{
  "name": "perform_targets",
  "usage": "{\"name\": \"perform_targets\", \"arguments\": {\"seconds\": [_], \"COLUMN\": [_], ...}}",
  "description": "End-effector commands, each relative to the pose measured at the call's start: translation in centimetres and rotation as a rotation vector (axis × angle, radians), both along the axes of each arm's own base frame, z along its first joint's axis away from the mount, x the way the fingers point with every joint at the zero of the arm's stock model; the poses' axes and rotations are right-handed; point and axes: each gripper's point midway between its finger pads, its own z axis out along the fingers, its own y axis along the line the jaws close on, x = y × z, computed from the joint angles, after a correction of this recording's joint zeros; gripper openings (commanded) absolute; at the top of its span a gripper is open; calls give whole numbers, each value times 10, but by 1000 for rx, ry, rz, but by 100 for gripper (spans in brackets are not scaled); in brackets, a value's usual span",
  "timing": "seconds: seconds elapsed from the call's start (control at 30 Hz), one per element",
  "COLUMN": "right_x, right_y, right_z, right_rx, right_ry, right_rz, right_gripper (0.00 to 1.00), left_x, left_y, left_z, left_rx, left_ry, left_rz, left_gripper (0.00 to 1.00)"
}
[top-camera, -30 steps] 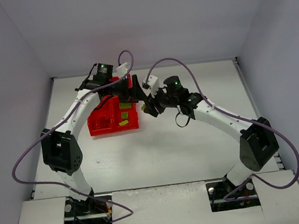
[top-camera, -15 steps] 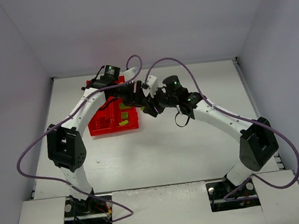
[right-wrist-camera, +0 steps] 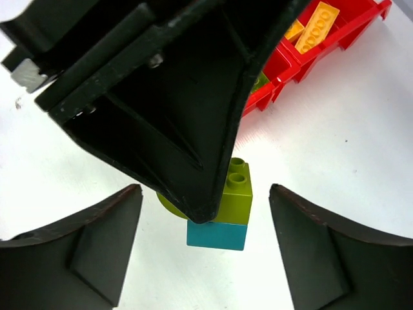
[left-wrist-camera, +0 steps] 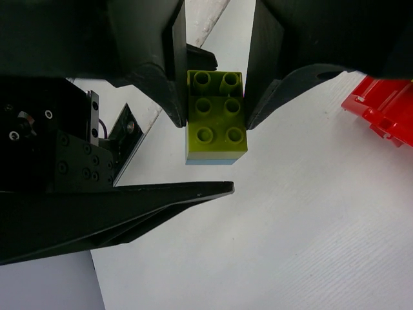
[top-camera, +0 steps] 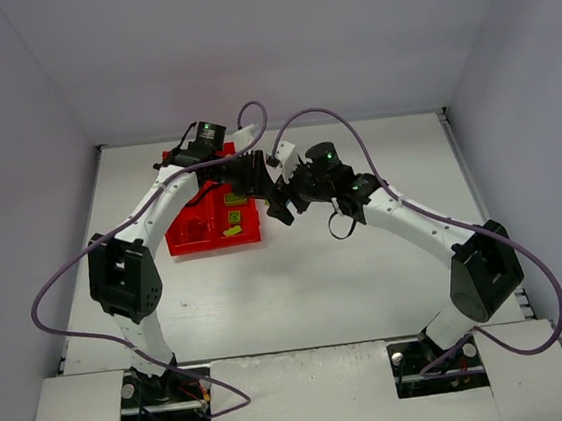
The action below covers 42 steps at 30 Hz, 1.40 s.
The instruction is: Sort the legos into containers by color
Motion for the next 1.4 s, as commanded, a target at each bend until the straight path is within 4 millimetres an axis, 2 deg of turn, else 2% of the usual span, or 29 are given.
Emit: {"name": "perform_targets", "arguments": {"seconds": [0.0,0.1,0.23,0.33,0.37,0.47,0.53,1.0,1.37], "right_x": [9,7,6,6,6,6,7,15,22], "right_y": [1,-5,-8,-10,-10,-12,-11,-8,-9], "right_z": [28,25,23,20,19,18,18,34,45], "right_rx": [42,26,17,8,7,1,2,31,55], "right_ry": [-84,-80,-79,-76,-76,-77,-79,-124,-155], "right_rz": [-27,-44,-54,-60,-62,-64,-63,-83,-113], "right_gripper": [79,83,81,73,67,55,52,55,52], "left_x": [11,15,18,19,20,18,17,12,9], "left_y": [-3,0,3,6,7,8,7,8,5], "left_z": [38,42,46,46,46,47,46,39,36], "left_rx": [-79,-86,-91,-92,-93,-95,-98,-98,-115], "left_ry": [-108,-117,-124,-121,-122,-123,-118,-82,-54], "left_rz": [-9,4,11,19,21,19,15,9,2], "left_gripper": [13,13,13,13,13,13,13,13,13]}}
